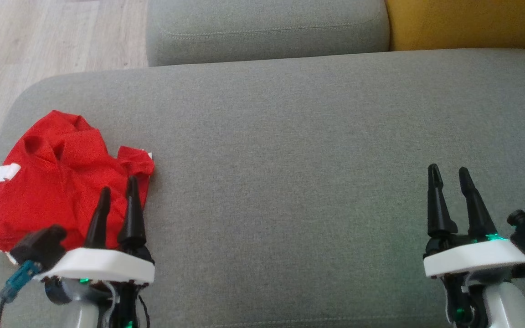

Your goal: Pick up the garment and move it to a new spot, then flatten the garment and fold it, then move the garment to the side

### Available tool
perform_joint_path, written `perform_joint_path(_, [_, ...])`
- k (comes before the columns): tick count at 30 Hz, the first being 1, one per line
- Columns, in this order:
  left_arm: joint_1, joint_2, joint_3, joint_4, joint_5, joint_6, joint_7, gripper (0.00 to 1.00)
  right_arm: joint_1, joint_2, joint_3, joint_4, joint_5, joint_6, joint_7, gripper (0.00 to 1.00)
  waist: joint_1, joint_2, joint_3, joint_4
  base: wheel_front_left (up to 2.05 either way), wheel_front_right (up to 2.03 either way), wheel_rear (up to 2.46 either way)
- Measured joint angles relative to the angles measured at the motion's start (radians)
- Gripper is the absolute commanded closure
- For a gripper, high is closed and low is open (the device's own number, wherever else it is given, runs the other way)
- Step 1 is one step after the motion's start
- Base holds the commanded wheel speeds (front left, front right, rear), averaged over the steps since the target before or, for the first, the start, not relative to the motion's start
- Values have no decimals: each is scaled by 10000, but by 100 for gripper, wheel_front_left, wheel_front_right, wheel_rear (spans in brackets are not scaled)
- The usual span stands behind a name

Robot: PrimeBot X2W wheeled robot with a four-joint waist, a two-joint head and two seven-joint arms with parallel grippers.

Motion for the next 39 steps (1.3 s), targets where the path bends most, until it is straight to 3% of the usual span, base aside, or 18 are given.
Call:
perform_joint_path(19, [-16, 1162, -1946, -184, 2782, 1751, -539, 0, -1, -12, 474, -44, -2991, 0, -573, 0, 0, 0, 11, -86, 0, 0, 0])
perform_joint_path(29, [-135, 1735, -3066, -412, 3973, 2397, -757, 0, -5, -15, 658, -192, -4309, 0, -840, 0, 0, 0, -34, -59, 0, 0, 0])
perform_joint_path(33, [-244, 1825, -3281, -472, 4197, 2656, -920, 0, -3, -15, 717, -244, -4420, 0, -965, 0, 0, 0, -45, -46, 0, 0, 0])
perform_joint_path(39, [-206, 1672, -3164, -688, 4040, 2809, -1099, 0, 4, -17, 696, 25, -3484, 0, -1131, 0, 0, 0, -77, -29, 0, 0, 0])
